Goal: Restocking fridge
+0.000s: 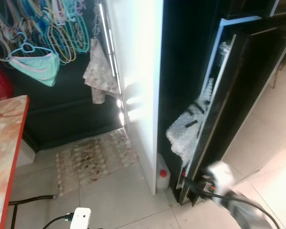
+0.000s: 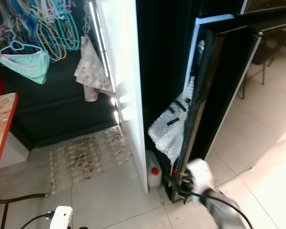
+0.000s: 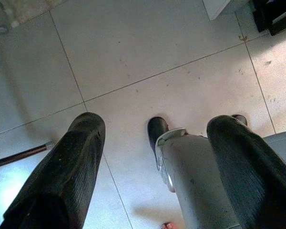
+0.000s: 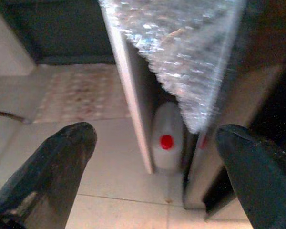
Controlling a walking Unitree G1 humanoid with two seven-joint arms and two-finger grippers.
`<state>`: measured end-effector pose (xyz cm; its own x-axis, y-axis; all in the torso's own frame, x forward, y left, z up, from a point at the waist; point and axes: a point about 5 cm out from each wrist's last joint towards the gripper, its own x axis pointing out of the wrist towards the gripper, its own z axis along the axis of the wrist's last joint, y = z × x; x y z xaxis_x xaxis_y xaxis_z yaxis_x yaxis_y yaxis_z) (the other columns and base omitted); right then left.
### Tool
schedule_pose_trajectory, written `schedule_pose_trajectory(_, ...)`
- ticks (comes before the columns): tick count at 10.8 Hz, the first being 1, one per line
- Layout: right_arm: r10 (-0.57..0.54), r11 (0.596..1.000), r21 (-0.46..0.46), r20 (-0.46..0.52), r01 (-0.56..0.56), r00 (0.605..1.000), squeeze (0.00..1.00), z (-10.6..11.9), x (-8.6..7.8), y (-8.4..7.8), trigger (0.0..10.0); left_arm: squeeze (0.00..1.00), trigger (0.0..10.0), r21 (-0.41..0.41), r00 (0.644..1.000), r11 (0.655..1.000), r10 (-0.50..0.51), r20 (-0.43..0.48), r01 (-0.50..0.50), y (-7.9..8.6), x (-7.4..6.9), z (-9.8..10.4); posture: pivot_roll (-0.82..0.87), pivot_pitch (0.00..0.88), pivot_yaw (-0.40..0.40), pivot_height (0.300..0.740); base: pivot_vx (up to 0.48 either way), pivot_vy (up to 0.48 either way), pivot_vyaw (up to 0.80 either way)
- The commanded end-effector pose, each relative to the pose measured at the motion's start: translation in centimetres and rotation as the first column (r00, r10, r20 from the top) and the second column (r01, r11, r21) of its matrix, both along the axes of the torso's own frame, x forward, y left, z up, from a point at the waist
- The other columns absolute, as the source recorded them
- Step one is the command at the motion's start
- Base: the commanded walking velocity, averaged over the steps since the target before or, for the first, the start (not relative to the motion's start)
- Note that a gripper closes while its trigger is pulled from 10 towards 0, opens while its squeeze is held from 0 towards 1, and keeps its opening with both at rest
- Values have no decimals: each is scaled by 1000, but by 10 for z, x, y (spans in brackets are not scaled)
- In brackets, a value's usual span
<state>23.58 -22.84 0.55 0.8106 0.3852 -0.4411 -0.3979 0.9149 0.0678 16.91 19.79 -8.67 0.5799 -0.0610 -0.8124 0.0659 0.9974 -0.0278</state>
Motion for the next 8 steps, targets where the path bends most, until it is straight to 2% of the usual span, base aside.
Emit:
schedule_pose_trajectory(1, -3, 1000, 5, 48, 3, 999, 0, 11, 8, 1, 10000, 0, 10000, 16, 1000, 1000, -12, -25, 12, 3, -3, -1, -45, 0, 64, 740, 0, 0, 0)
schedule_pose_trajectory(3, -32, 999, 25, 112, 29, 993, 0, 22, 22, 4, 10000, 0, 10000, 13, 1000, 1000, -18, -19, 18, -7, -2, -2, -36, 0, 67, 740, 0, 0, 0)
schedule_pose_trajectory(4, -104, 994, -17, 141, 108, 985, 0, 25, 28, -1, 10000, 0, 10000, 14, 1000, 1000, -20, -16, 20, -9, 0, -2, -33, 0, 66, 740, 0, 0, 0)
schedule_pose_trajectory(5, -184, 982, -21, 166, 190, 969, 0, 28, 31, -9, 10000, 0, 10000, 12, 1000, 1000, -22, -13, 22, -11, 1, -2, -31, 0, 68, 740, 0, 0, 0)
schedule_pose_trajectory(7, -262, 962, -29, 196, 272, 945, 0, 31, 31, -19, 10000, 0, 10000, 18, 1000, 1000, -18, -18, 19, -3, -3, -2, -33, 0, 68, 740, 0, 0, 0)
schedule_pose_trajectory(8, -266, 962, -1, 214, 272, 940, 0, 34, 32, -20, 10000, 0, 10000, 20, 1000, 1000, -19, -24, 20, -2, -5, -3, -35, 0, 68, 740, 0, 0, 0)
